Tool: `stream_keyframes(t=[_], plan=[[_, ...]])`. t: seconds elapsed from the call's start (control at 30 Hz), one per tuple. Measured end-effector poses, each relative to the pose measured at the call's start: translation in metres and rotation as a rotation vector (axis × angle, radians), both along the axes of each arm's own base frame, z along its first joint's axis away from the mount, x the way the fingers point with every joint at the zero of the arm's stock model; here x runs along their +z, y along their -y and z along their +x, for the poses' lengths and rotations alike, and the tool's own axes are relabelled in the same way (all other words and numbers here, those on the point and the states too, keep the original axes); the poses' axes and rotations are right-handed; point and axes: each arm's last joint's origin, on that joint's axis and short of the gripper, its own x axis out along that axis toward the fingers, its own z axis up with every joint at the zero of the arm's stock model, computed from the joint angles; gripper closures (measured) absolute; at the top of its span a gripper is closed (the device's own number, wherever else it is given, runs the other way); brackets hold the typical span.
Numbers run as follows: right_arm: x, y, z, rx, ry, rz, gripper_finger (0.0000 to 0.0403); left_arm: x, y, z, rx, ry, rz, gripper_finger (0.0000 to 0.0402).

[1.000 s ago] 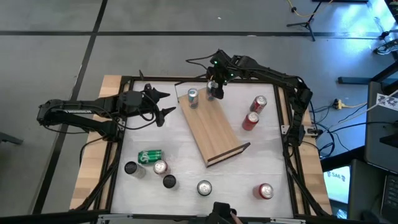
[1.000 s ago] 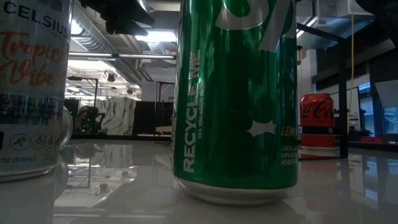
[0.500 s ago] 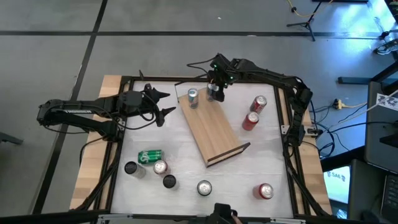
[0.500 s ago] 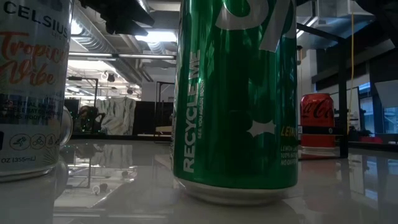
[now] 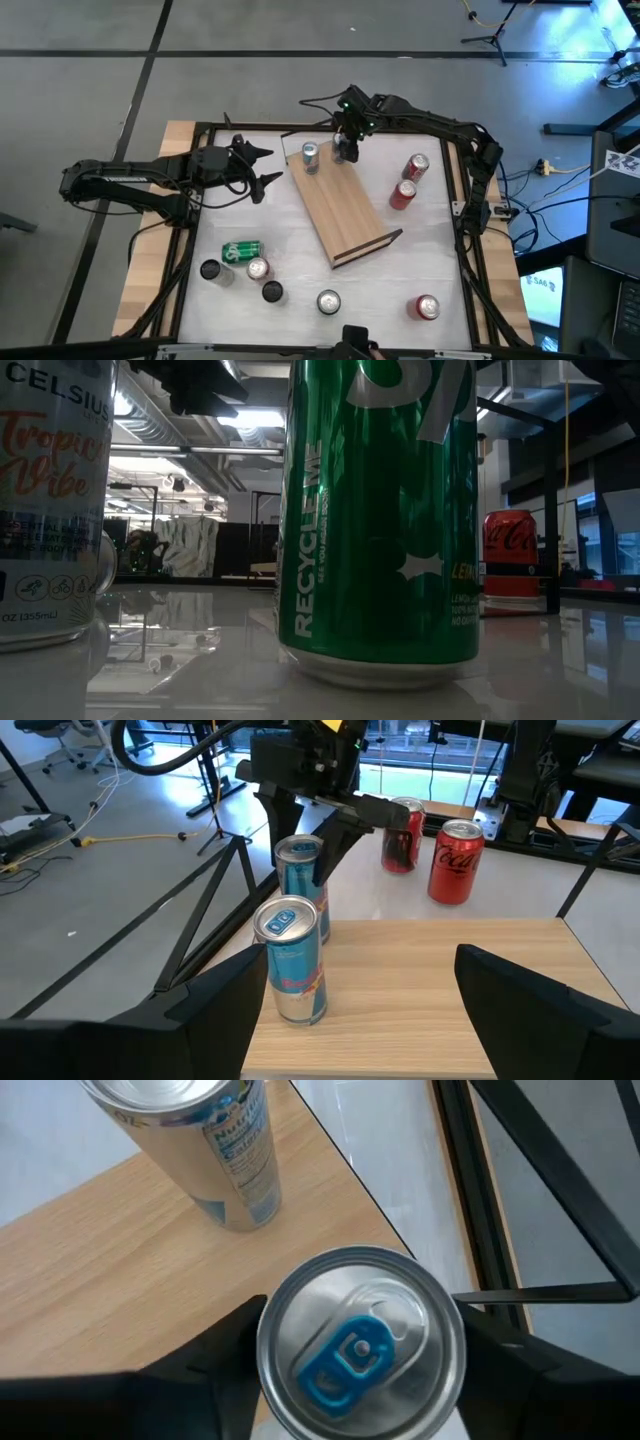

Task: Place canned beverage on shelf
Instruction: Adjust the blue soda can on the shelf

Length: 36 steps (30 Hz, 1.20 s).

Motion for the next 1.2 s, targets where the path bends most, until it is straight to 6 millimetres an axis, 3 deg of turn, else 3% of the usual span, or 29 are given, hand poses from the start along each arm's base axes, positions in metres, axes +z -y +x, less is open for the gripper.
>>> stream_keyframes(t=[0.17,0.4,0.67,1.2], plan=[[0.0001,0.0,0.0001,0.001,0.001,0.0,0.0181,0.0,0.0,0.0,0.0,0.0,0.0,0.009],[0.0004,-0.0014,0.0005,0.077,0.023,0.021,0.0156,0.0,0.0,0.0,0.0,0.0,0.0,0.009],[0.0029,0.0002,0.0044,0.105,0.065,-0.02,0.0172,0.0,0.0,0.0,0.0,0.0,0.0,0.009],[0.0034,-0.0003,0.0053,0.127,0.085,-0.003,0.0157,0.0,0.0001,0.0,0.0,0.0,0.0,0.009]])
